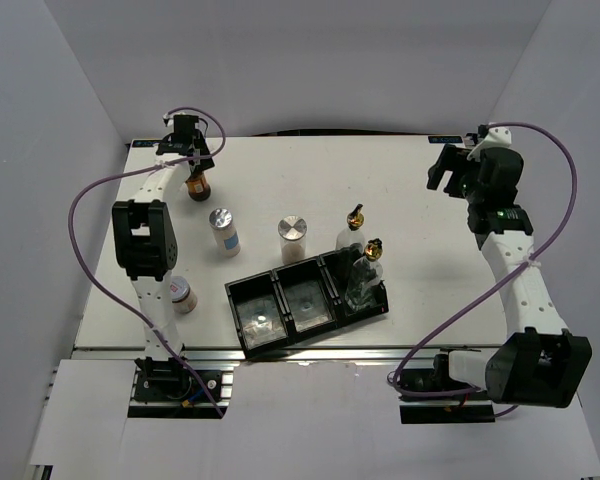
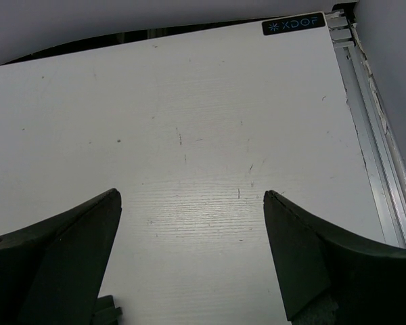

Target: Organize the condiment bottles

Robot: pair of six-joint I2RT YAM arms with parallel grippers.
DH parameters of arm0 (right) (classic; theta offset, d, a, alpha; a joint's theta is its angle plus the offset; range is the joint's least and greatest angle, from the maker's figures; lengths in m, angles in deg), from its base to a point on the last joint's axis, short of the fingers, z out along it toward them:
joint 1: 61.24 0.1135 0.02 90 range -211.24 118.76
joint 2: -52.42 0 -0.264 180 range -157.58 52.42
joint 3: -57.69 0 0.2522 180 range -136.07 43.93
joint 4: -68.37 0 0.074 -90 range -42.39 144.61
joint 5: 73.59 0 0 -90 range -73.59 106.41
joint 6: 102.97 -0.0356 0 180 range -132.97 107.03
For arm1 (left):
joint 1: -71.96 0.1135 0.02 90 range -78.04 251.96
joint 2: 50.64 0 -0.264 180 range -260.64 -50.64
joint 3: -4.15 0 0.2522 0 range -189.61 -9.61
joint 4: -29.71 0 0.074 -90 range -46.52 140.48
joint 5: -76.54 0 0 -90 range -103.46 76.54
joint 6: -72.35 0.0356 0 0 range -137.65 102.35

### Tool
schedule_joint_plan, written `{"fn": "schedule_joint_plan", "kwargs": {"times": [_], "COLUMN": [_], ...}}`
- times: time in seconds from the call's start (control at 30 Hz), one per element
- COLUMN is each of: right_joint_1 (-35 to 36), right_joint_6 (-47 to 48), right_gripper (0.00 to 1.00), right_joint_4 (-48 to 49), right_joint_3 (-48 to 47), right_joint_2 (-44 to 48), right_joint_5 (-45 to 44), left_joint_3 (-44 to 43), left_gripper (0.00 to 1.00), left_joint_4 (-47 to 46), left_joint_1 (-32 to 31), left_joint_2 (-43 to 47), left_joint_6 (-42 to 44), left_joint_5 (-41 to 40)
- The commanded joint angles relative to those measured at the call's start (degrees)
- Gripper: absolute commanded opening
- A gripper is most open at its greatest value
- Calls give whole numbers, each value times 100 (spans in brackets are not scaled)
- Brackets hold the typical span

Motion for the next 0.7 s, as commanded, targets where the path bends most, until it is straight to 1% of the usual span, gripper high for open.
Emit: {"fn": "schedule_joint_plan", "kwargs": {"times": [0.0,0.07,0.1,0.13,0.2,0.23,0.27,0.3,0.33,0.37,0.43,0.53,0.6,0.67], "right_joint_1": [-8,-17,-17,-17,-43,-69,-122,-140,-166,-201,-219,-237,-245,-254], "right_joint_6": [-50,-102,-120,-242,-383,-462,-602,-638,-656,-673,-682,-682,-674,-674], "right_gripper": [89,89,89,89,89,89,89,89,90,89,89,90,89,89], "right_joint_4": [253,306,350,489,605,605,544,543,543,543,526,535,526,526], "right_joint_3": [97,333,456,745,993,1081,1160,1300,1371,1415,1503,1547,1565,1574], "right_joint_2": [350,508,578,718,842,886,965,1009,1053,1132,1212,1378,1423,1467], "right_joint_5": [98,133,159,159,124,37,2,1,-7,-8,-8,71,124,212], "left_joint_3": [-1,140,175,254,324,351,403,465,544,771,1035,1431,1825,2072], "left_gripper": [9,7,3,3,3,3,3,3,3,3,3,3,0,0], "left_joint_4": [15,-82,-100,-108,-109,-65,-30,-29,-47,-99,-309,-425,-573,-609], "left_joint_1": [4,-66,-119,-302,-592,-776,-1152,-1330,-1523,-1839,-2130,-2597,-2869,-3184], "left_joint_2": [925,1259,1600,1777,2138,2461,2630,2797,3147,3333,3850,4274,4643,4941], "left_joint_6": [-53,-79,-79,-10,96,245,307,360,430,431,439,300,55,-70], "left_joint_5": [96,280,307,255,71,-17,-140,-159,-159,-185,-177,-116,103,367]}}
